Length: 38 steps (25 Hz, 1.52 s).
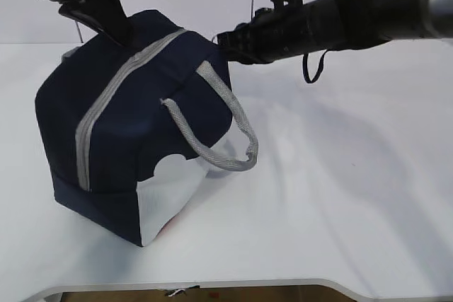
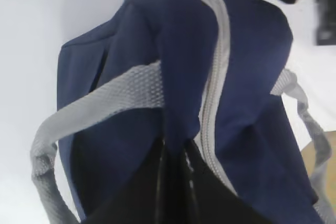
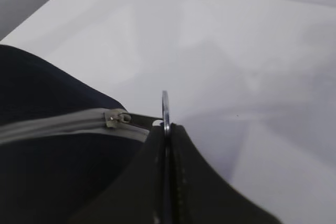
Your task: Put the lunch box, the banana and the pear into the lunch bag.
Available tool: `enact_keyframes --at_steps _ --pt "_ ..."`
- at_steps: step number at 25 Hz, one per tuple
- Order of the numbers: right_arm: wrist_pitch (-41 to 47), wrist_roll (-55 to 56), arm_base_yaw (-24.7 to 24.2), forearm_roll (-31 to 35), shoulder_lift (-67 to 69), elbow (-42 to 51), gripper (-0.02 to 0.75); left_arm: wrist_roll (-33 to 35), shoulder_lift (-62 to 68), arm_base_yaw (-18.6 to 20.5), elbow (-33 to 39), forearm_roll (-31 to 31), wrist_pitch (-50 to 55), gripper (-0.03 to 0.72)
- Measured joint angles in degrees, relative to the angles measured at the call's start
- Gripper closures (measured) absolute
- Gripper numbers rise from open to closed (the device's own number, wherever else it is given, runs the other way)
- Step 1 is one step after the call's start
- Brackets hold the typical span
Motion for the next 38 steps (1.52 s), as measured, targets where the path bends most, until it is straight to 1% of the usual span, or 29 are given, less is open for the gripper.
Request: enact_keyframes --at_steps 7,11,17,24,30,34,38 --pt "0.35 0.53 -0.94 0.00 3.20 0.00 0.721 0.33 -0.08 0.00 0.00 0.12 -0.08 0.682" --pt "1.99 0.53 -1.50 -1.83 4.79 0.00 0.721 0.95 -0.08 0.00 0.00 0.12 -0.08 0.682" --pt "3.87 0.63 -1.88 -2.62 4.93 0.00 0.721 1.19 -0.08 0.00 0.00 0.15 -0.08 0.682" --pt "4.32 0.63 -1.88 -5.26 4.93 0.00 0.721 1.17 -0.08 0.00 0.00 0.15 -0.08 0.682" --pt "4.31 0.63 -1.88 -5.84 4.79 0.00 0.717 1.17 -0.08 0.00 0.00 0.15 -0.08 0.682" --pt "4.09 0.63 -2.00 -6.77 4.06 0.00 0.666 1.17 -0.08 0.00 0.00 0.15 0.02 0.682" --pt "3.81 0.68 -2.23 -7.52 3.06 0.00 0.571 1.17 -0.08 0.00 0.00 0.15 0.23 0.678"
